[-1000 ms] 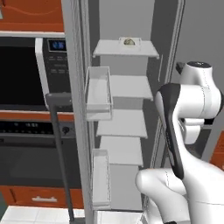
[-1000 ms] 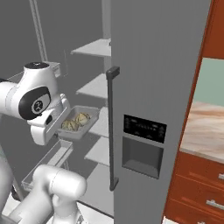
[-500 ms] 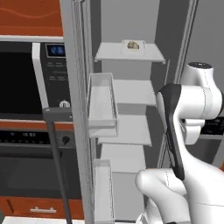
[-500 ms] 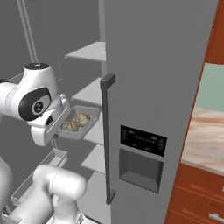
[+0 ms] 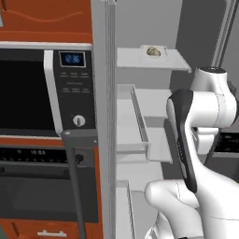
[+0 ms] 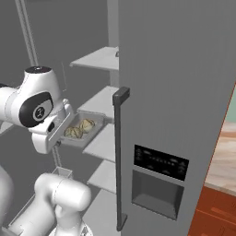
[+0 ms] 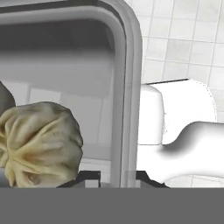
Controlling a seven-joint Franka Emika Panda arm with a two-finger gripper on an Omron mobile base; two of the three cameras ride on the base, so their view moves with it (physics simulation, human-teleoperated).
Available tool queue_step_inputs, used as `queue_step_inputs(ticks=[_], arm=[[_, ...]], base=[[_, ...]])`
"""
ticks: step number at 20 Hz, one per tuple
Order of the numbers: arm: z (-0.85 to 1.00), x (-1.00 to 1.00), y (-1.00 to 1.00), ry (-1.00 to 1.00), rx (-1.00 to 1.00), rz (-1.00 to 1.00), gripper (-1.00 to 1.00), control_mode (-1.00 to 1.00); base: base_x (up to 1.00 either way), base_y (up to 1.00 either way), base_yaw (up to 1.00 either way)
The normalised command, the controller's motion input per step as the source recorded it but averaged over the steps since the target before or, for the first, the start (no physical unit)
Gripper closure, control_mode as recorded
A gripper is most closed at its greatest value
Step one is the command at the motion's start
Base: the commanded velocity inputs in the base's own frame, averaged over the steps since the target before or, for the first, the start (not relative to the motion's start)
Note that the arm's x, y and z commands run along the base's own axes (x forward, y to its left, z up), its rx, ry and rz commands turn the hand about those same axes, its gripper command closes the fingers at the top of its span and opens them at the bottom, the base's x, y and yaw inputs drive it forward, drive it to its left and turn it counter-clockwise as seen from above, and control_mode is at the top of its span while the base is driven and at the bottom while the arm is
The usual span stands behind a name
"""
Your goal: Place two dumplings into each of the tupperware containers and then place the containers in the fridge.
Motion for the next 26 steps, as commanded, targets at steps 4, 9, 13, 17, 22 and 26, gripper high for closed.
queue_step_inputs(ticks=[4,9,13,17,22,26], arm=[[0.00,0.00,0.00,0.00,0.00,0.00,1.00,1.00],[0.00,0.00,0.00,0.00,0.00,0.00,1.00,1.00],[0.00,0.00,0.00,0.00,0.00,0.00,1.00,-1.00],[-0.24,0.50,0.00,-0.08,0.00,0.00,1.00,-1.00],[-0.08,0.62,0.00,-0.17,0.00,0.00,1.00,-1.00],[-0.16,0.82,0.00,-0.13,0.00,0.00,1.00,-1.00]], base=[[0.57,0.08,0.00],[0.34,0.05,0.00],[0.03,0.02,0.00],[0.00,0.00,0.00],[0.00,0.00,0.00],[0.00,0.00,0.00]])
